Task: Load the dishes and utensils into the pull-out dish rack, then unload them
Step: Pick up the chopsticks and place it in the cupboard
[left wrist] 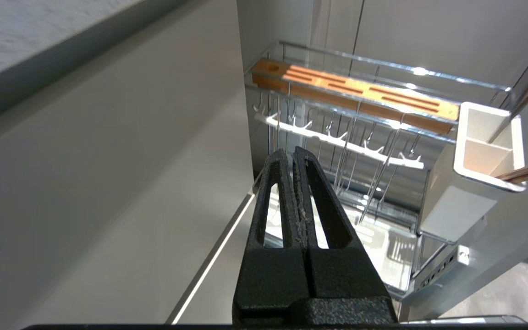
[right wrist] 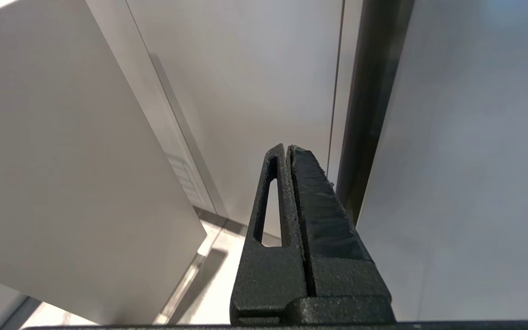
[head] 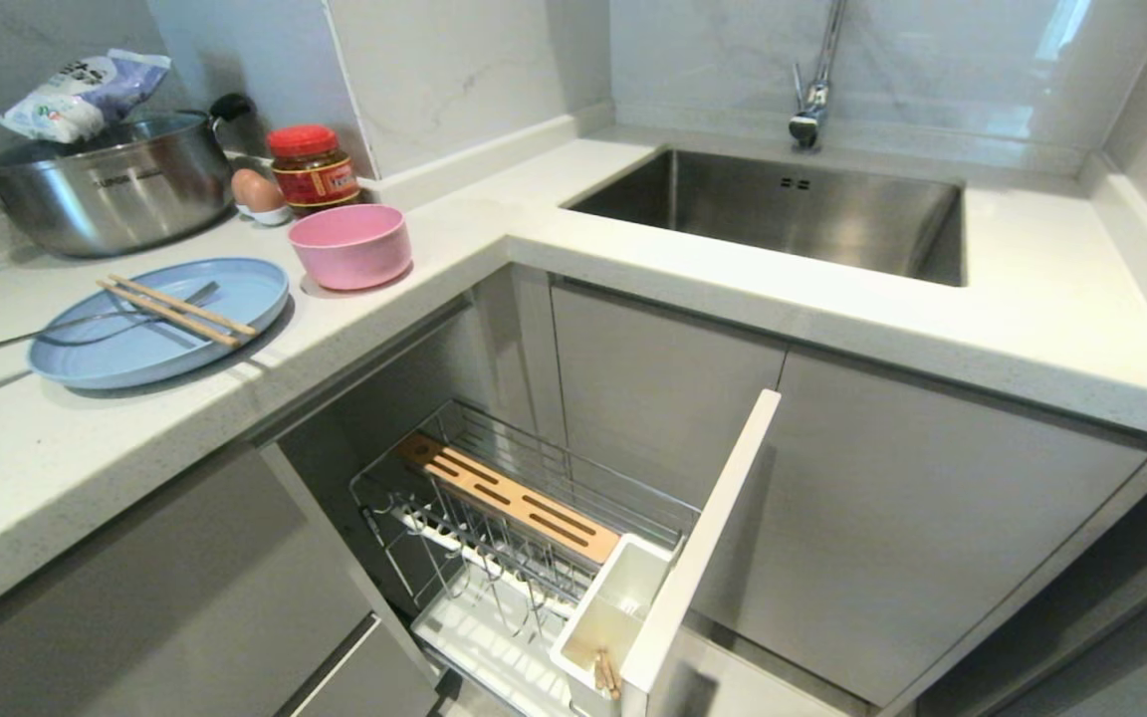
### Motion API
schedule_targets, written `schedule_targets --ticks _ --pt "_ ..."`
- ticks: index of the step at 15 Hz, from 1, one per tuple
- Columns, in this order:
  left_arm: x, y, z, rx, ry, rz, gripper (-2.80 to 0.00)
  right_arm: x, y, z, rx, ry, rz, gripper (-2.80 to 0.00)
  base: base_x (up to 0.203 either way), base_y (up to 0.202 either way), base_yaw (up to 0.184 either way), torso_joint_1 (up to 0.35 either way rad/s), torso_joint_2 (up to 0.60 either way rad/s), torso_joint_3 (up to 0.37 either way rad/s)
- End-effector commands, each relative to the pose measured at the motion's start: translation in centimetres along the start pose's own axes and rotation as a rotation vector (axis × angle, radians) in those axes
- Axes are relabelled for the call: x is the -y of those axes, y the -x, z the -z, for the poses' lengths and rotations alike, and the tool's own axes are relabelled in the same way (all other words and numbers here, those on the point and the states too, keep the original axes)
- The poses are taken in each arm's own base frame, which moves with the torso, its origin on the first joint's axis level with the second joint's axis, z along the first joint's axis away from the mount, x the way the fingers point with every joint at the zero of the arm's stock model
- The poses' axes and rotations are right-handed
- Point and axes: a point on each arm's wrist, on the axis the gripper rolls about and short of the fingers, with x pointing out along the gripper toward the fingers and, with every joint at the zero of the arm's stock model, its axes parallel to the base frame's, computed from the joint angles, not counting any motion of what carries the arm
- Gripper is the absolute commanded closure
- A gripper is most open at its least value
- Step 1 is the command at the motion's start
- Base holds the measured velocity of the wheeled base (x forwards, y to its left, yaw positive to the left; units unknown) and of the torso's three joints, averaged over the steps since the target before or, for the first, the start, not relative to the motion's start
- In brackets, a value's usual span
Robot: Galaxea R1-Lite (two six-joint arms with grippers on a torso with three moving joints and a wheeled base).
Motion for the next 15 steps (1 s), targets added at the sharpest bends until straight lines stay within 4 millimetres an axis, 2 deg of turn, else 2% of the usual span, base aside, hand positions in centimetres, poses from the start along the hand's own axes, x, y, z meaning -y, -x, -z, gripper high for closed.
schedule_targets --ticks 1,12,15 --pt "0.0 -0.01 0.0 -0.002 -0.003 0.001 0.0 0.0 0.03 0.0 0.005 -0.001 0.0 0.0 0.0 0.0 0.0 0.007 0.0 -0.197" --pt "0.0 -0.01 -0.01 -0.001 -0.003 0.001 0.0 0.0 0.03 0.0 0.005 -0.001 0.0 0.0 0.0 0.0 0.0 0.004 0.0 -0.195" --pt "0.0 -0.01 0.01 -0.003 0.001 0.0 0.0 0.0 0.03 0.0 0.005 -0.001 0.0 0.0 0.0 0.0 0.0 0.001 0.01 -0.095"
